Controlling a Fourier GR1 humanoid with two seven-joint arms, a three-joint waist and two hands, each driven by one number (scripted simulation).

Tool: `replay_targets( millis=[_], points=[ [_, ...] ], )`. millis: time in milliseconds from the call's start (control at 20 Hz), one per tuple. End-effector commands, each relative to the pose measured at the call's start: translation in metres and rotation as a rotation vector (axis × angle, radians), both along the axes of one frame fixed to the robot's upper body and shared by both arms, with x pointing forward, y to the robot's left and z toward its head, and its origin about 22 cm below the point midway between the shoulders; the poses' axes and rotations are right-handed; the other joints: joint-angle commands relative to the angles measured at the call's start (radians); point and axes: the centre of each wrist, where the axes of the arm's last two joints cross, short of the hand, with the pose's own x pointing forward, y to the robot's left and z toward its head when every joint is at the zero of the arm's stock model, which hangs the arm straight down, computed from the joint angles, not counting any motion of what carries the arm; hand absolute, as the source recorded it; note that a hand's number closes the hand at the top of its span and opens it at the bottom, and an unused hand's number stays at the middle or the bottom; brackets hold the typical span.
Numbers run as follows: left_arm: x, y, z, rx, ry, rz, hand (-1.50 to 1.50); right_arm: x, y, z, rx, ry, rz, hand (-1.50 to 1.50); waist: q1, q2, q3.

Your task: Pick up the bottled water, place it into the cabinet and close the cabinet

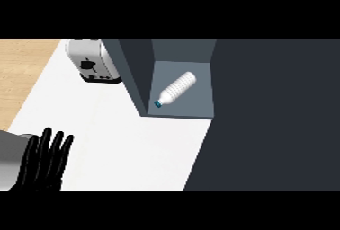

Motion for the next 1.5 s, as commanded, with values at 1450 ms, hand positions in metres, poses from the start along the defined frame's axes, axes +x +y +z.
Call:
replay_targets(
  millis=[1450],
  points=[
    [0.0,0.024,0.013,-0.008,-0.061,-0.125,-1.5,0.024,0.048,-0.03,0.101,0.355,0.271,1.5,0.149,0.072,-0.002]
  ],
)
